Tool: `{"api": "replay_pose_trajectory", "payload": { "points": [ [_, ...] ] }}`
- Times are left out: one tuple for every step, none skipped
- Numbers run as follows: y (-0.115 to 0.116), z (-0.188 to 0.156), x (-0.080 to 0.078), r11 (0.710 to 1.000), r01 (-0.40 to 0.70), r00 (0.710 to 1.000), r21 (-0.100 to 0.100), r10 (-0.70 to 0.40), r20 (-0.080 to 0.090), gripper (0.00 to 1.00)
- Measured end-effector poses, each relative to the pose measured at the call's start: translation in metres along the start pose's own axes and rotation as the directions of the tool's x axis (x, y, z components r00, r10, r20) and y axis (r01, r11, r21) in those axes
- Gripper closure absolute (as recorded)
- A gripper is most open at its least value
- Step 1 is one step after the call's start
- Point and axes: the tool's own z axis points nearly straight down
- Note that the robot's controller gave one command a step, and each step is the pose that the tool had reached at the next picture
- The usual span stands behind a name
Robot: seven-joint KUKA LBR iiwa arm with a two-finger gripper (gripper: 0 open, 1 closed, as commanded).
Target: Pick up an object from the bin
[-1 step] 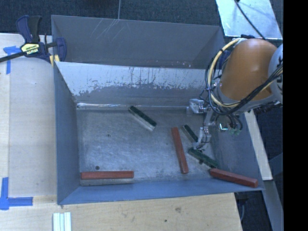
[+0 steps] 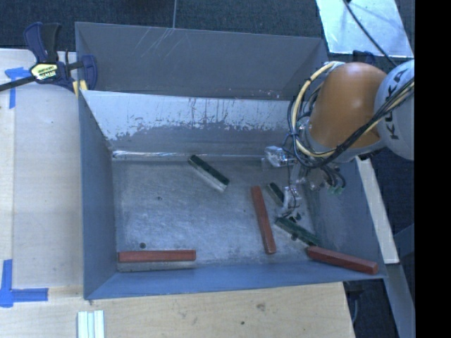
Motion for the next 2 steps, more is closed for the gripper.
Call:
{"api": "replay_pose_trajectory", "payload": {
  "points": [
    [0.005, 0.044, -0.014, 0.939, 0.345, 0.939, -0.002, -0.345, -0.001, 0.00],
    [0.027, 0.052, 0.003, 0.717, 0.697, 0.717, 0.004, -0.697, 0.003, 0.00]
  ]
}}
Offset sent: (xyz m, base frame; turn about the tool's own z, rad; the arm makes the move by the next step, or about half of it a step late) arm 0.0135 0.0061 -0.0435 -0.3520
